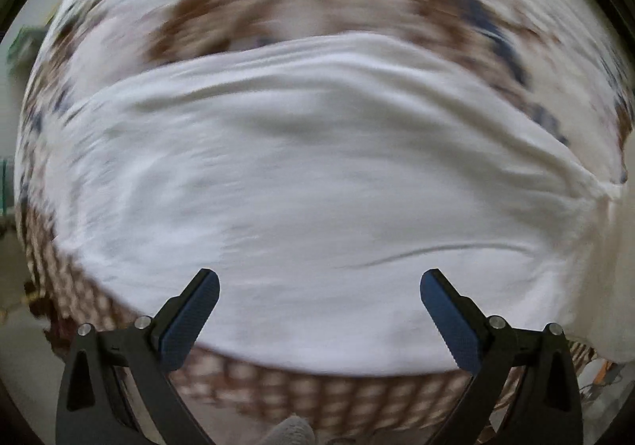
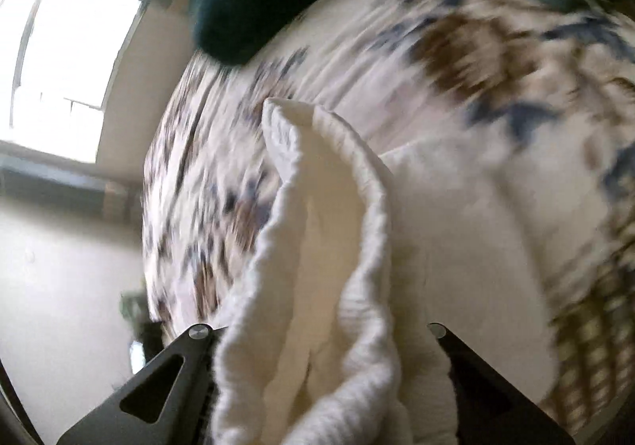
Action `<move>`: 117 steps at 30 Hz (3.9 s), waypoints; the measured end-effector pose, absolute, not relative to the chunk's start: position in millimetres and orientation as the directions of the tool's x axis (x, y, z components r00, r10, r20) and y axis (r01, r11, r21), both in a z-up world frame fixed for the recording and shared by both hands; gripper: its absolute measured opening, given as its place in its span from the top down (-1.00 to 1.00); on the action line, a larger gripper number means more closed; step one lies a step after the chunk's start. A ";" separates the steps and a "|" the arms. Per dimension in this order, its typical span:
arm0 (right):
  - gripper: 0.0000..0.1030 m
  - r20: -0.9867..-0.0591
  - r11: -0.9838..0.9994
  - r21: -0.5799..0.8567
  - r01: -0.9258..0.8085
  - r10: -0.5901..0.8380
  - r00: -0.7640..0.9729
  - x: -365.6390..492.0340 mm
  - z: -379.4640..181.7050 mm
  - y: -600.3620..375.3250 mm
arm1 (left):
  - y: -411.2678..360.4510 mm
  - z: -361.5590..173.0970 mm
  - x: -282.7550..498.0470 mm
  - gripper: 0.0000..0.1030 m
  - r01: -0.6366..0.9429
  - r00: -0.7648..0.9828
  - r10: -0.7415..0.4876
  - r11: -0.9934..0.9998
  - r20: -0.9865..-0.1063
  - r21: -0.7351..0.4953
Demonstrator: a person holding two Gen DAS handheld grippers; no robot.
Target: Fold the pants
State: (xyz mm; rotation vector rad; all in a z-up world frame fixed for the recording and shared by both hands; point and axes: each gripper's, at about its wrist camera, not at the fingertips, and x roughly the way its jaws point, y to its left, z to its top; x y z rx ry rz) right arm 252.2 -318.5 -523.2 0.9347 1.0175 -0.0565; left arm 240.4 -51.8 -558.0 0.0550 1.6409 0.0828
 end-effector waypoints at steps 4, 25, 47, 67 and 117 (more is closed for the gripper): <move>0.90 -0.773 0.726 0.598 0.339 0.411 0.483 265.5 -543.0 -210.3 | 28.9 -543.3 232.1 -1.00 -0.083 -0.059 0.128 0.988 -0.990 0.133; -0.65 -0.939 0.865 0.332 0.375 0.340 0.048 236.0 -573.2 -159.8 | -13.8 -601.6 277.0 -0.85 -0.011 -0.178 -0.269 0.962 -0.947 -0.271; -0.69 -0.993 0.951 0.048 0.304 0.079 -0.091 251.8 -595.6 -159.0 | -12.0 -587.7 249.2 0.35 -0.020 -0.003 -0.200 0.980 -0.980 -0.200; -0.79 -0.989 0.986 0.093 0.138 0.107 -0.098 290.5 -591.9 -36.5 | 218.2 -616.0 159.1 -0.06 -0.759 0.325 -0.296 0.485 -0.898 -0.434; -0.79 -0.999 0.991 -0.026 0.130 -0.021 -0.042 288.9 -614.3 -92.4 | 85.6 -465.2 203.2 0.72 -0.264 0.589 -0.045 0.933 -0.807 -0.245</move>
